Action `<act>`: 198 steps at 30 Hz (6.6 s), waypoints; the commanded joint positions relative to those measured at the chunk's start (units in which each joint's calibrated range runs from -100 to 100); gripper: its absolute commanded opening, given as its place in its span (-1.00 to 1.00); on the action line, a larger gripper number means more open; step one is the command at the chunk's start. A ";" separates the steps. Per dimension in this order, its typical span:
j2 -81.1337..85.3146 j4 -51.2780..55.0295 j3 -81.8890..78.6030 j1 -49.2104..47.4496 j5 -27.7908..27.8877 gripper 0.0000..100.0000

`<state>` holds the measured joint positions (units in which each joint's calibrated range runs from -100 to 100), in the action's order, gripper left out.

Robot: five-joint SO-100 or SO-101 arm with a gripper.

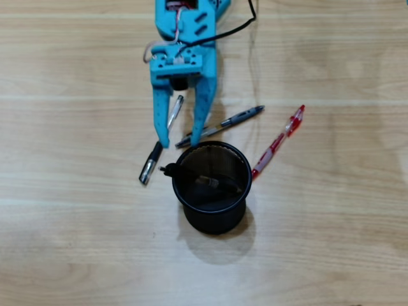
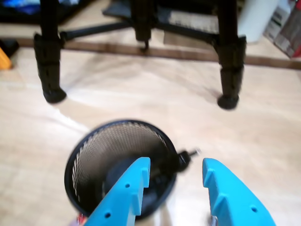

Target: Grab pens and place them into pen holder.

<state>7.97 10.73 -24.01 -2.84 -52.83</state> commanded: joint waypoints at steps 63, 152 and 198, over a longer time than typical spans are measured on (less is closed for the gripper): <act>-1.88 56.99 14.59 6.34 -0.89 -0.72; 14.75 51.82 10.54 12.06 -0.59 -0.96; -12.13 -17.31 10.45 -4.56 -1.09 -0.95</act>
<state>-1.95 -3.29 -14.51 -9.70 -53.71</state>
